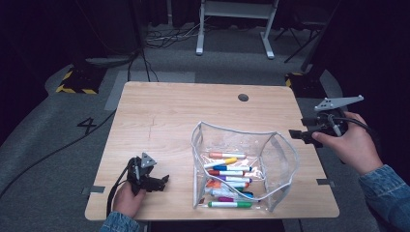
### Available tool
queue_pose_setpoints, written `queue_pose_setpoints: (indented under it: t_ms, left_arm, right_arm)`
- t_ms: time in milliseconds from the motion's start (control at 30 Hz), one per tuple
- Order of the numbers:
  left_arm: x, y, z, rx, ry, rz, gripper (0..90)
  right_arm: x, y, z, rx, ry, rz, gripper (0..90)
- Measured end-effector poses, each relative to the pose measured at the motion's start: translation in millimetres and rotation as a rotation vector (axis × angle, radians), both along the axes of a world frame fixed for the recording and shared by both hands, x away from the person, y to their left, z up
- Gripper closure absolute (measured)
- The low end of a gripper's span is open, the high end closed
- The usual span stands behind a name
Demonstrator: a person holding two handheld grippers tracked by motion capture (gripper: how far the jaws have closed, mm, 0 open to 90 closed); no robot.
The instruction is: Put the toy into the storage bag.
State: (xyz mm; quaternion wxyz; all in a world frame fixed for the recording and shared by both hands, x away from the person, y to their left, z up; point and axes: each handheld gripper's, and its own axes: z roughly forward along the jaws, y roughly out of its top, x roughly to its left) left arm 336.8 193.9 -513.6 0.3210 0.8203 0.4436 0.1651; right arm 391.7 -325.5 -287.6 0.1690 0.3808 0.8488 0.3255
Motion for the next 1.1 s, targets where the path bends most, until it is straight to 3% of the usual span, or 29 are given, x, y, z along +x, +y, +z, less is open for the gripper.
queue_pose_setpoints:
  t_ms: [200, 400, 700, 933, 1100]
  left_arm:
    - [-0.1, -0.1, 0.0, -0.002, 0.002, 0.000, 0.0]
    - [0.1, 0.2, 0.1, 0.003, 0.001, -0.003, 0.0]
    - [0.1, 0.2, 0.1, 0.002, 0.001, -0.002, 0.0]
    - [0.0, 0.2, 0.3, 0.005, 0.001, -0.001, 0.0]
    - [0.0, 0.1, 0.1, 0.002, 0.002, -0.003, 0.0]
  right_arm:
    - [5.7, -30.8, -39.0, -0.006, 0.076, -0.097, 32.6]
    - [5.5, -51.2, -81.8, -0.021, 0.147, -0.147, 31.7]
    - [-5.3, -65.4, -133.8, -0.010, 0.222, -0.164, 30.1]
    - [-19.2, -72.7, -170.5, -0.008, 0.229, -0.169, 29.2]
    - [-31.0, -77.2, -194.3, 0.020, 0.177, -0.165, 28.8]
